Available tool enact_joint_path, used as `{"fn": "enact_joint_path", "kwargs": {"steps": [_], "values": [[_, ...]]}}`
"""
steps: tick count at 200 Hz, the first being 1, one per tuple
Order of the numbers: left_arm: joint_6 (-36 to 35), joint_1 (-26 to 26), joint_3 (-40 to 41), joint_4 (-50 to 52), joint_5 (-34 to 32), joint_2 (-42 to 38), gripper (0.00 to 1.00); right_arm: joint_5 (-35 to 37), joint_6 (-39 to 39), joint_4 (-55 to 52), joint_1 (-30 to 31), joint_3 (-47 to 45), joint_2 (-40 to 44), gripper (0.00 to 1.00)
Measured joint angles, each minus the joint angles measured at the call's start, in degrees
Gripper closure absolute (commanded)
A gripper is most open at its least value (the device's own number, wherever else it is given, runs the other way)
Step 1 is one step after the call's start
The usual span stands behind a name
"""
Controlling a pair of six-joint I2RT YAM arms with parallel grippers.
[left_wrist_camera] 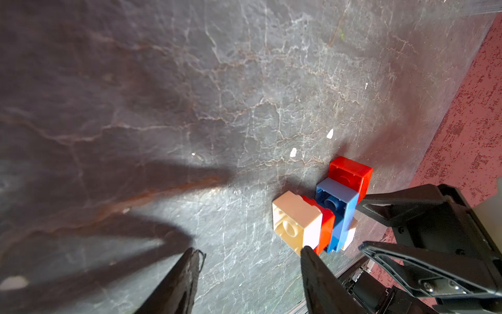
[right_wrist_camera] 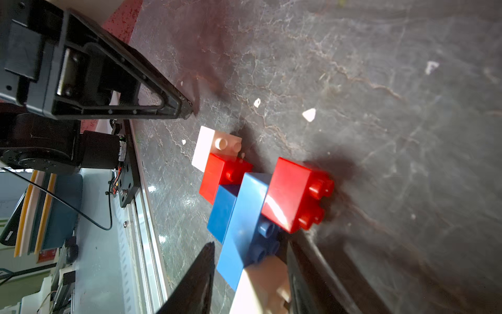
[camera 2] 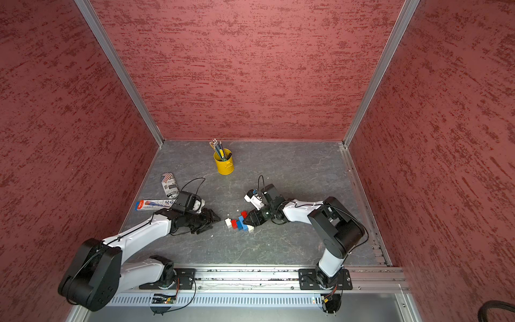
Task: Assemble the letter y with lego
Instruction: Place the lego brick at the center of the board, then adjust the lego brick at the center of the board.
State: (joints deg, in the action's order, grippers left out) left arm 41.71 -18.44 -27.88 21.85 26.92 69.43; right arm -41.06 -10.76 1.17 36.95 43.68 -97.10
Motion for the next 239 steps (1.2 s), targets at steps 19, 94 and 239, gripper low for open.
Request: {"fn": "enact_joint_path", "kwargs": {"steps": [19,94,239], "values": [[0.0,0.0,0.0,0.0,0.0,0.0,0.38,0.1,0.0,0.3,-0.4,0.0,0.0,0.50],[-0.7,0.0,-0.2,0.2,0.2,0.6,0.38,7.8,-3.3,-2.0,-0.9,-2.2,7.6,0.50],[-3.7,0.0,-3.3,0.2,1.5,5.6,0.38,13.4,-19.5,6.2,6.8,-15.6,11.7,0.64]]}}
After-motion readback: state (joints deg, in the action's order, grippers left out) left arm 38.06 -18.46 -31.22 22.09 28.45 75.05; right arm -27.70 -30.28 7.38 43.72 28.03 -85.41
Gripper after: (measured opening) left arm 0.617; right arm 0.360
